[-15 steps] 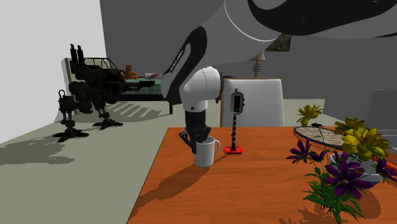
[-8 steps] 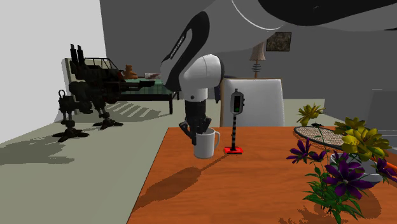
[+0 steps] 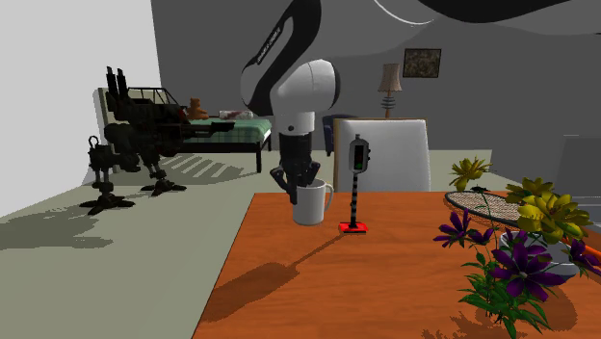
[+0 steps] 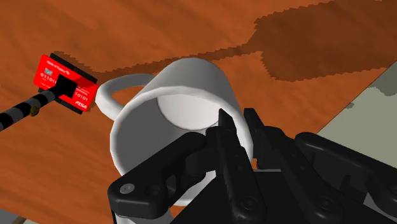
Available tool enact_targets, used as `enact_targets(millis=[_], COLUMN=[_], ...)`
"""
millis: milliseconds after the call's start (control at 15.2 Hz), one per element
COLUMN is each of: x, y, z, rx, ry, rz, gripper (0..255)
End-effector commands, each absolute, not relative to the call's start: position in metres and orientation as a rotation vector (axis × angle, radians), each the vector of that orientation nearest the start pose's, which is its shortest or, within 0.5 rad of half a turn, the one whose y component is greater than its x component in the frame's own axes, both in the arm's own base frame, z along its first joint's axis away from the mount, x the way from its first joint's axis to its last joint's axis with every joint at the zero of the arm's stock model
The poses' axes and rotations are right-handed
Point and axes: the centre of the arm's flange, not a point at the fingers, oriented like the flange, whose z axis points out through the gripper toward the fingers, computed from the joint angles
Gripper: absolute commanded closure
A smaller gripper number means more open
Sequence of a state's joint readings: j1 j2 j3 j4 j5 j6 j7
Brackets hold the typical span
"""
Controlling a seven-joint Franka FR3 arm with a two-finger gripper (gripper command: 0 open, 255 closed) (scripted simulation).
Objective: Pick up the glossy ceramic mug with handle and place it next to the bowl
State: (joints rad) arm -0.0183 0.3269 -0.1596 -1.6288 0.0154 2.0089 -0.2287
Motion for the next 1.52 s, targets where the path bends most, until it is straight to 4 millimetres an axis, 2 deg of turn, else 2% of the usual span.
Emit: enact_targets(millis=[0,924,1452], x=[0.652,0.652,0.597], y=[-0.106,-0.106,-0.197], z=[0.45,0.522,0.523], rx=[-3.187,-3.187,-3.187], ry=[-0.087,-0.087,-0.087], rz=[-0.078,-0.078,-0.078], gripper=[255,255,255])
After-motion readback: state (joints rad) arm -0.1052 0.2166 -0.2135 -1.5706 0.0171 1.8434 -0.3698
